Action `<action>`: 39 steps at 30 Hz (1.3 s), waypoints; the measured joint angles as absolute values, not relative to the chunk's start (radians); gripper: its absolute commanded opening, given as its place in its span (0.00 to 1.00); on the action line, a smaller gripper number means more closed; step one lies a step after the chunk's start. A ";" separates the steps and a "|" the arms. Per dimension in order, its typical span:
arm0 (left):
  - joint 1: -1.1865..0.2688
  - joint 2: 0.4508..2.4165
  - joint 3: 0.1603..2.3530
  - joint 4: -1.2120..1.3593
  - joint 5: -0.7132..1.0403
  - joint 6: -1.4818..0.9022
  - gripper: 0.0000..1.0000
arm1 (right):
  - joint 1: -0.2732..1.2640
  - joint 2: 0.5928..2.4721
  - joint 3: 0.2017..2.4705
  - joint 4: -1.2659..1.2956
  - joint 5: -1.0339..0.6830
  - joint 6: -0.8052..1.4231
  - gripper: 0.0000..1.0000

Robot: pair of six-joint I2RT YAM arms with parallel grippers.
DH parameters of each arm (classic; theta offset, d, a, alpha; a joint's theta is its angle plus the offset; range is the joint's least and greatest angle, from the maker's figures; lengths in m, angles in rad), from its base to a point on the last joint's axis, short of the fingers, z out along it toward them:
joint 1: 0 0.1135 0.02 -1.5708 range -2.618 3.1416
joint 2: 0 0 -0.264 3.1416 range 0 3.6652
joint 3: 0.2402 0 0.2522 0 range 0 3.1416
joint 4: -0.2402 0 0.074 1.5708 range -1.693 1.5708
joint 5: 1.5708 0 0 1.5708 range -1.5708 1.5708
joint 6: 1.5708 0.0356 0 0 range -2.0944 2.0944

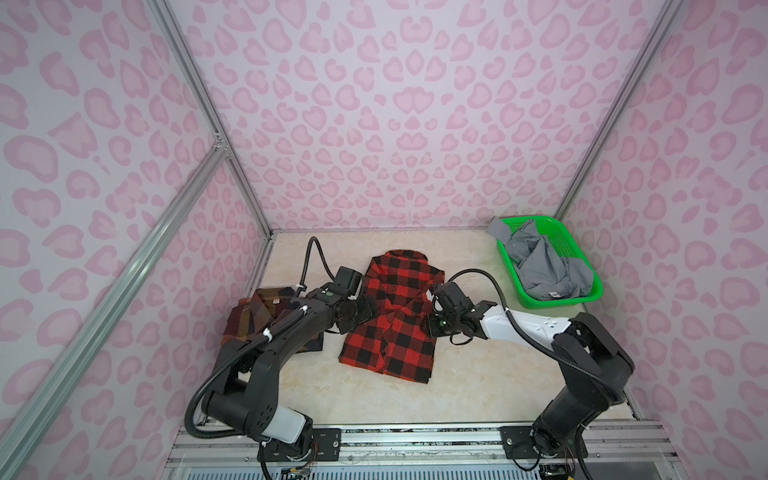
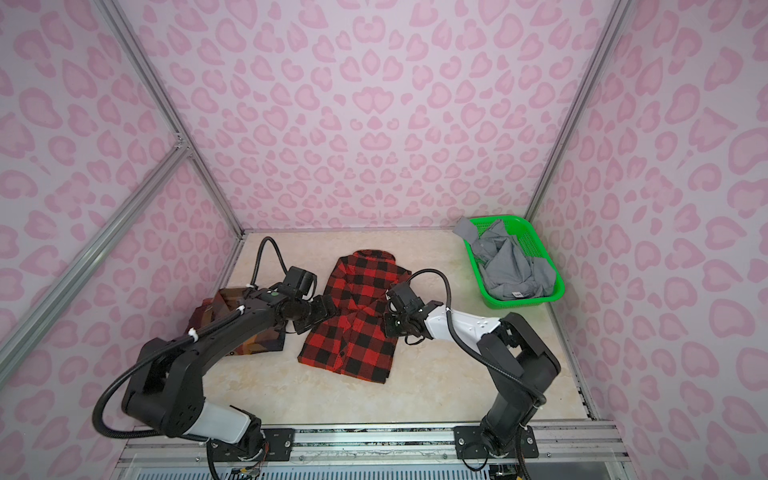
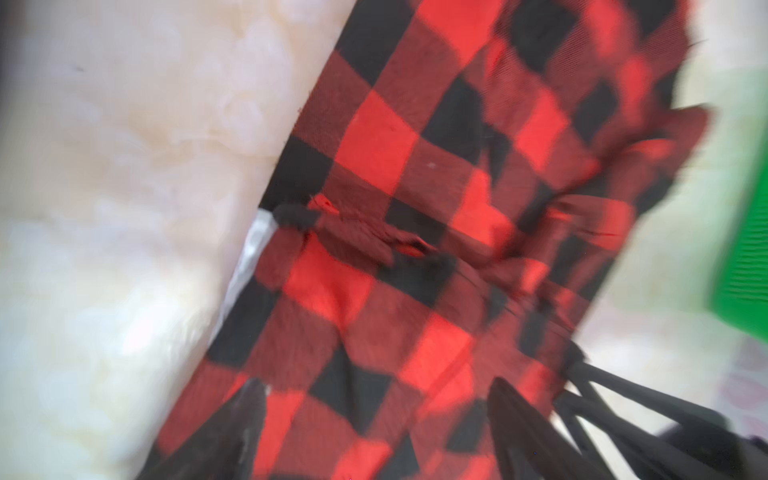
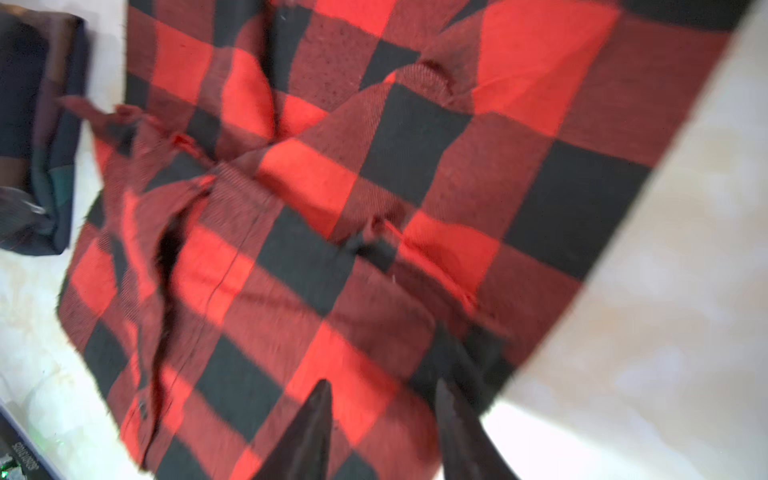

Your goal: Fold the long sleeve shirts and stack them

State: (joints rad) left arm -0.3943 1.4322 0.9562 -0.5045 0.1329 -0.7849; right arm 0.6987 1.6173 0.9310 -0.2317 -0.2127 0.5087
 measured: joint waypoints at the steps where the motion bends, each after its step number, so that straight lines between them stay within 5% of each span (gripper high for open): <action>1: -0.393 1.392 0.946 -0.509 0.129 -0.785 0.98 | 0.717 1.578 0.920 -0.246 -0.192 0.500 0.54; 10: -0.387 1.151 0.815 -0.562 0.063 -0.815 0.98 | 1.008 1.476 0.961 -0.405 -0.005 0.363 0.63; 16: -0.507 1.041 0.664 -0.554 0.058 -0.922 0.98 | 0.873 1.510 1.032 -0.476 0.049 0.355 0.52; 24: -0.738 1.000 0.587 -0.520 -0.033 -1.117 0.98 | 0.650 1.812 1.419 -0.540 0.046 0.329 0.31; 39: -0.858 1.150 0.563 -0.389 -0.072 -1.237 0.97 | 0.514 2.395 2.009 -0.686 0.046 0.290 0.27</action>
